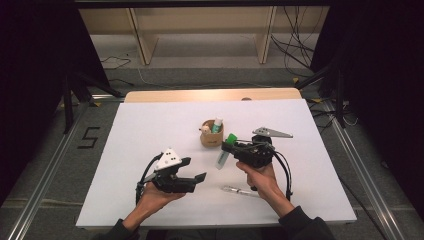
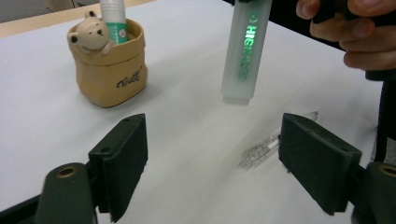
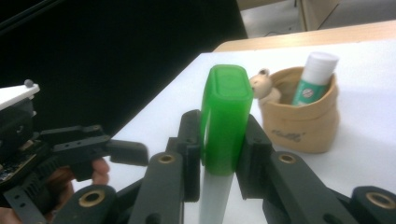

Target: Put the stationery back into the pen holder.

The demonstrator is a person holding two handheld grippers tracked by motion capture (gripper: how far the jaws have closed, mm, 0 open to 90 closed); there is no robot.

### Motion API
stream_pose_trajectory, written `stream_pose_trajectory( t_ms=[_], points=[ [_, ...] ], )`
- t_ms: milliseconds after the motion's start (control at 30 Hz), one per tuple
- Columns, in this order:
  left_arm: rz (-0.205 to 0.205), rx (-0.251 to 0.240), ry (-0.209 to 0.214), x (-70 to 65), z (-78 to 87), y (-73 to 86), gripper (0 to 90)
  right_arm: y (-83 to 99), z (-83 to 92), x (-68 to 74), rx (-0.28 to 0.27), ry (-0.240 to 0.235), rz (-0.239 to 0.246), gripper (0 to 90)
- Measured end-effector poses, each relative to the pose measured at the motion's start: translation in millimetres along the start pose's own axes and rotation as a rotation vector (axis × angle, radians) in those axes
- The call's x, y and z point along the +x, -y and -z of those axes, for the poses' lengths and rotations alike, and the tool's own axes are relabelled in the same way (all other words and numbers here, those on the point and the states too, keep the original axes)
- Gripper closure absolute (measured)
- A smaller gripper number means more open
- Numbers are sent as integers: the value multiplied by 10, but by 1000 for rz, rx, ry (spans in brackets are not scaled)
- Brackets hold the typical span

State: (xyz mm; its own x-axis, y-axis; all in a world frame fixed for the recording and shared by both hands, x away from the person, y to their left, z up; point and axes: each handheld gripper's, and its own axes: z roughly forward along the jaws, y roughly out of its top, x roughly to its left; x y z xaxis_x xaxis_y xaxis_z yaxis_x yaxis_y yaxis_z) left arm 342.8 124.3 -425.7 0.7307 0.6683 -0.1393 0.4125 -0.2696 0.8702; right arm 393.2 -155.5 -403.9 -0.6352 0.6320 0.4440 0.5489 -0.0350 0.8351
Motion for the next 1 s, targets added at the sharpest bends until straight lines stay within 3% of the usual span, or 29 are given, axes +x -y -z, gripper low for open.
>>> stream_pose_trajectory(
  t_ms=[300,467,1000],
  points=[
    [2,-23,-28,142,198,59,178,-121,95,-84,-46,53,27,748],
    [-39,-7,-63,173,238,84,164,-193,112,-131,-63,76,35,748],
    [-17,-28,-90,259,362,143,156,-442,-16,-237,-95,136,40,748]
  ],
)
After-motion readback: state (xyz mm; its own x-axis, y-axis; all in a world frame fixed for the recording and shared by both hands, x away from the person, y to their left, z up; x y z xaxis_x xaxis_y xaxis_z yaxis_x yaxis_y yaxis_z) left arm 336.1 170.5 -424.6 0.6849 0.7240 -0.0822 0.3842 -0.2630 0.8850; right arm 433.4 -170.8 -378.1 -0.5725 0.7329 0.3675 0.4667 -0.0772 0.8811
